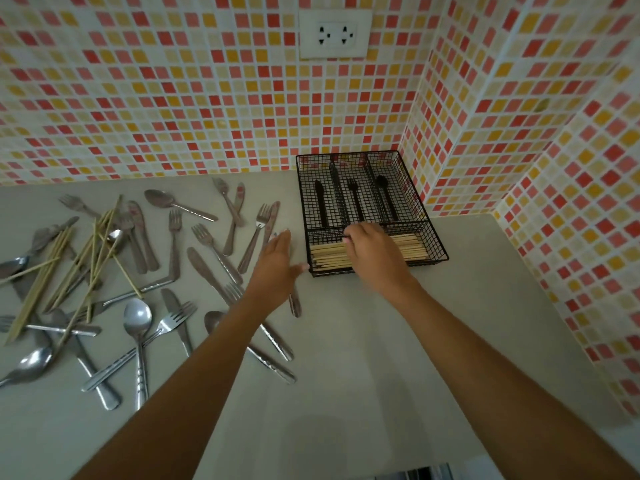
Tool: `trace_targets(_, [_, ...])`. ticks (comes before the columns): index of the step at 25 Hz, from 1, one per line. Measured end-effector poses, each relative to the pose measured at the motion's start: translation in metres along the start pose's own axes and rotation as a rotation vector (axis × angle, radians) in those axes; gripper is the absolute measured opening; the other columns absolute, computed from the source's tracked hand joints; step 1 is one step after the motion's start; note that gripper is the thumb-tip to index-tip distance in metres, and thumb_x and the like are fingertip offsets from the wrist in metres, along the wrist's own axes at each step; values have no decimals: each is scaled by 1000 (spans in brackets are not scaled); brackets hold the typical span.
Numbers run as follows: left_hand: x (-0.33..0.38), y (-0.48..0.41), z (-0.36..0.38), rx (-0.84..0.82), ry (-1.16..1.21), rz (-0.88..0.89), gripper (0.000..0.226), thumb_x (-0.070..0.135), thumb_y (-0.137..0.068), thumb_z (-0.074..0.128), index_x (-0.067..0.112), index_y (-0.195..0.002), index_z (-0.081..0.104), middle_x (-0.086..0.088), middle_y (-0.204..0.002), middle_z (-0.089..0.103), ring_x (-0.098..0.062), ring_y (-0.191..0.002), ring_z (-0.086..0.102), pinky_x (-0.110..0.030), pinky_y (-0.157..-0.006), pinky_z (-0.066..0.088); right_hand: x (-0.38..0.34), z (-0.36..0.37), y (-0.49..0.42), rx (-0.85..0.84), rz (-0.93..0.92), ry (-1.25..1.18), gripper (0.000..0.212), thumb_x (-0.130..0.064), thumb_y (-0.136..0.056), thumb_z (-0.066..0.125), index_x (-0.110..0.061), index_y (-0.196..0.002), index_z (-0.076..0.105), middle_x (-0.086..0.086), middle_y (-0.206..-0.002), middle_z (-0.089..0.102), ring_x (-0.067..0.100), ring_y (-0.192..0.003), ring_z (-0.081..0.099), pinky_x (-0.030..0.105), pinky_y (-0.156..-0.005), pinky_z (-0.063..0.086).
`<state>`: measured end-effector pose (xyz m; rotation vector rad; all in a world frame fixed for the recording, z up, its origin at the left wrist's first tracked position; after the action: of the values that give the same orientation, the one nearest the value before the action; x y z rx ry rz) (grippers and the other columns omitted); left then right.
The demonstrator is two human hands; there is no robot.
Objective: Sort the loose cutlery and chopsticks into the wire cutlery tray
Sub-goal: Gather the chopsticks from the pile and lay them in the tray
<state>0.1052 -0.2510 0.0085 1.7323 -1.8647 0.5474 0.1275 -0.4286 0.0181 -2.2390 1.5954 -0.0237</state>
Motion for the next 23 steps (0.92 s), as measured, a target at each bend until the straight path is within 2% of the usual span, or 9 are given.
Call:
trace_targets(4, [-33,28,-49,303,129,-57,40,21,-98,44,10,-136,45,-11,-131,56,-24,-120,53,-27,-100,36,-82,11,4,121,111,-250,15,-11,-87,51,-5,-89,64,13,-83,68,32,-80,61,39,-67,51])
trace_targets(6, [-58,44,-75,390,169,-118,32,16,-98,43,10,-128,53,-8,-124,61,-16,-110,58,-19,-93,36,-129,22,4,101,139,-334,14,-10,-87,51,-6,-90,65,13,-86,69,32,-83,61,39,-70,50])
trace_targets(11, [-148,84,-142,496,170,-215,27,11,-95,45,8,-118,60,-6,-116,65,-21,-109,59,-17,-87,36,-242,58,-7,-53,199,-453,15,-9,-87,49,-6,-95,62,15,-95,67,33,-93,59,40,-76,49])
trace_targets(14, [-202,103,-176,544,161,-296,26,8,-93,47,8,-114,62,-9,-113,66,-25,-103,62,-28,-88,46,-295,75,-19,-109,202,-445,19,-8,-85,49,-9,-98,62,13,-99,68,33,-96,59,40,-79,49])
trace_targets(18, [-270,119,-219,593,53,-412,29,1,-86,50,4,-112,62,-16,-110,66,-33,-106,58,-36,-90,43,-349,101,-47,-164,198,-372,25,-7,-87,46,-9,-106,62,13,-105,67,32,-102,58,40,-82,50])
trace_targets(23, [-333,113,-248,500,-122,-427,44,-6,-83,48,4,-125,55,-21,-121,55,-35,-114,48,-39,-93,43,-385,128,-80,-207,186,-128,27,-5,-90,44,-5,-113,57,15,-114,62,33,-107,55,39,-84,47])
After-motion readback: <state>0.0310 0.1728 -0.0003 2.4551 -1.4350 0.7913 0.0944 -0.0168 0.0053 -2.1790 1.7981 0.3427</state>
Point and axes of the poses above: each hand's wrist, its own y-axis away from the middle knuckle, its own z-axis out of the palm, x = y × z, the point moved 3 cm from there along -y, towards the middle knuckle
